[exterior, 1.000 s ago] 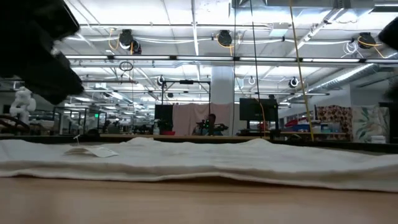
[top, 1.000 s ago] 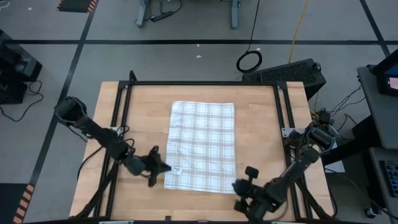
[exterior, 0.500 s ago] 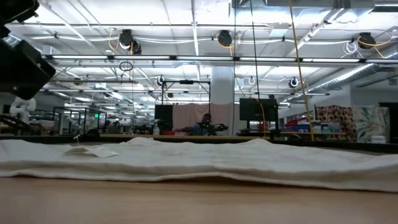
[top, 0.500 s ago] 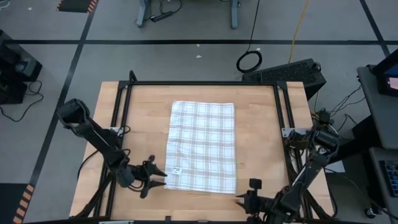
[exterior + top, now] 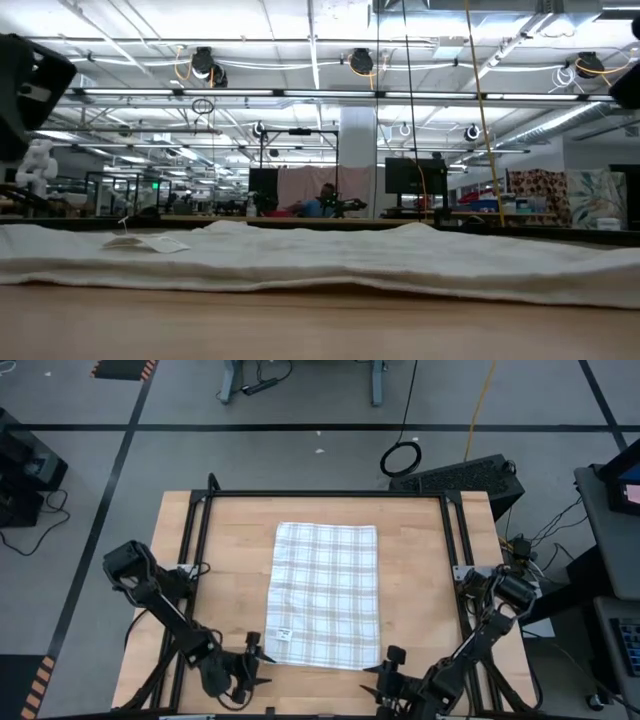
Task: Roll towel
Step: Roll the towel
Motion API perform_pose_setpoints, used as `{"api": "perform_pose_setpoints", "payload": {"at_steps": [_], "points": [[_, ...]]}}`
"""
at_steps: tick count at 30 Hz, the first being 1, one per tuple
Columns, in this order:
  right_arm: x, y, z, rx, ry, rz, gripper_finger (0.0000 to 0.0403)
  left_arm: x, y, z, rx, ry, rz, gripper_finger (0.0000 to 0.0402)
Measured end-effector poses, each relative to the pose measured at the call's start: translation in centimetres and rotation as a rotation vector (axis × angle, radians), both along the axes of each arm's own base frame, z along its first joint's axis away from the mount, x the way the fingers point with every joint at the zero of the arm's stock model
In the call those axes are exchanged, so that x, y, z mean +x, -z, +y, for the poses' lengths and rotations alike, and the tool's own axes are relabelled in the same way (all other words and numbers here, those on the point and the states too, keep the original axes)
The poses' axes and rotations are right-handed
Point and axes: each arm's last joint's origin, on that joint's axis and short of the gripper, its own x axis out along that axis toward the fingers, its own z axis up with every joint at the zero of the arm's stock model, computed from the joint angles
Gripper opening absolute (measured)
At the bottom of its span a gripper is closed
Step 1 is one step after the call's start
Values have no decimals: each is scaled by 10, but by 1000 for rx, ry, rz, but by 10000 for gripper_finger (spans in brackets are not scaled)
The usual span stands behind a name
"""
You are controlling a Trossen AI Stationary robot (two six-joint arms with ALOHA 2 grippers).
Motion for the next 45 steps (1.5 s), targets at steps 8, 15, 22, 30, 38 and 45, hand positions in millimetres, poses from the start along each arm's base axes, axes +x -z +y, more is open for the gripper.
{"api": "perform_pose_setpoints", "payload": {"at_steps": [8,15,22,30,38,45], "points": [[14,2,-11,46,20,50,176,-6,-10,-2,190,-9,219,231],[25,2,-21,31,43,58,176,-5,-10,-2,229,62,237,231],[31,2,-27,-7,34,67,176,2,0,5,253,25,255,231],[28,3,-24,32,-7,114,176,4,19,2,268,-12,282,230],[16,3,-12,43,-47,116,176,7,21,4,207,-90,296,183],[5,2,-3,55,-72,112,176,14,22,12,205,-121,315,74]]}}
